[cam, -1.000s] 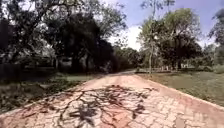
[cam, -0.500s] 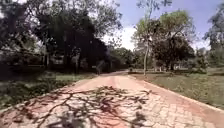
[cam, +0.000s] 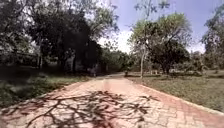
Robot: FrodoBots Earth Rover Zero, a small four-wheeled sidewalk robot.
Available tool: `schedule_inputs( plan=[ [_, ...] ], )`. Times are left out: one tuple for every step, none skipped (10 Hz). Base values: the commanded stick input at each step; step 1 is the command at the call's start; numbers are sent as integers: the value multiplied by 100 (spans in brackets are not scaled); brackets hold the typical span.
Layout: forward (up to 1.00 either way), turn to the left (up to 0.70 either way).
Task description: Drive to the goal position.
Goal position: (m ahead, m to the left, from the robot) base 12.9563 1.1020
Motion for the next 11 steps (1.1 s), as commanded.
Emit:
schedule_inputs(
  plan=[
    [70,0],
    [70,0],
    [70,-15],
    [70,-33],
    [70,-18],
    [70,0],
    [70,0],
    [70,0],
    [70,0],
    [70,-35],
    [70,-35]
  ],
)
